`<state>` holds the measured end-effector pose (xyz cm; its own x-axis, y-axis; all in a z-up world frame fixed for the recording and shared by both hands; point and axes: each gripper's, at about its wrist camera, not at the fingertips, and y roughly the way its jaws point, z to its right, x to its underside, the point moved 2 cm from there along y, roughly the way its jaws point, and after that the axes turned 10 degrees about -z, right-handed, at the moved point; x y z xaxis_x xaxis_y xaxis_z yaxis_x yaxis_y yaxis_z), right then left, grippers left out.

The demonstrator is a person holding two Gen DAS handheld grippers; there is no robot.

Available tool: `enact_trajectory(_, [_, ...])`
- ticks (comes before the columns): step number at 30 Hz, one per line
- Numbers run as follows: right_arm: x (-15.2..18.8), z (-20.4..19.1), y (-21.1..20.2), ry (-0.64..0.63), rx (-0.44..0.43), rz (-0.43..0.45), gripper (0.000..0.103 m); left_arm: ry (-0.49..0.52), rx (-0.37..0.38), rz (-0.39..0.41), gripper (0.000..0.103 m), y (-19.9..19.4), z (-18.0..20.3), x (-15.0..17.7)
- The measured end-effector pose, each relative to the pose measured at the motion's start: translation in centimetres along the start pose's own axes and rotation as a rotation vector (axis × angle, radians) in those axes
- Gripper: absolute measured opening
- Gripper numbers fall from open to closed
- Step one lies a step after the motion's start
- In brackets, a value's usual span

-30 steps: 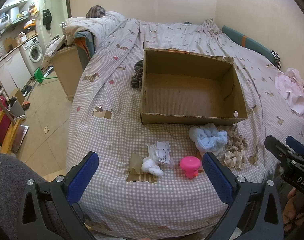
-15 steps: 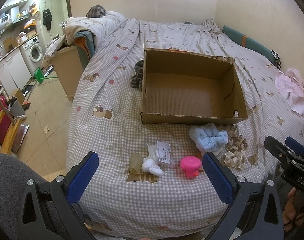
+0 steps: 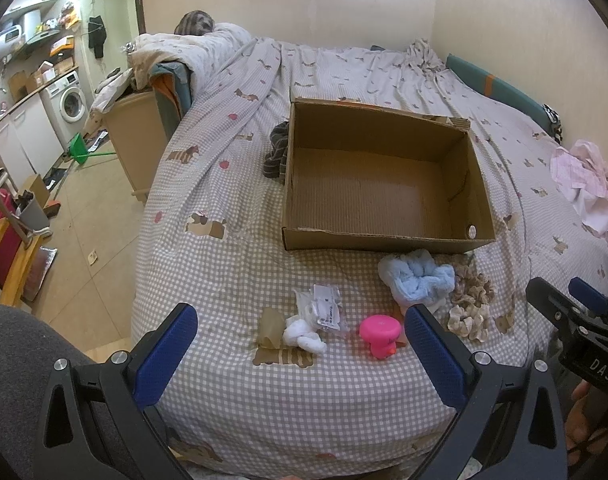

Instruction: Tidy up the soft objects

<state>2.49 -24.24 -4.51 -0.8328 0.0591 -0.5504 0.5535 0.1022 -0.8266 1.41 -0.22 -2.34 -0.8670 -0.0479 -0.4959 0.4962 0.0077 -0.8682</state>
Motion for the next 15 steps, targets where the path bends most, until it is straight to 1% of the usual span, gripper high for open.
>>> enact_trajectory(15, [0.06,-0.17,-0.03,0.000,0.000,-0.002,0.103,0.002,0.000,0.002,0.103,0.00,-0.06,-0.01])
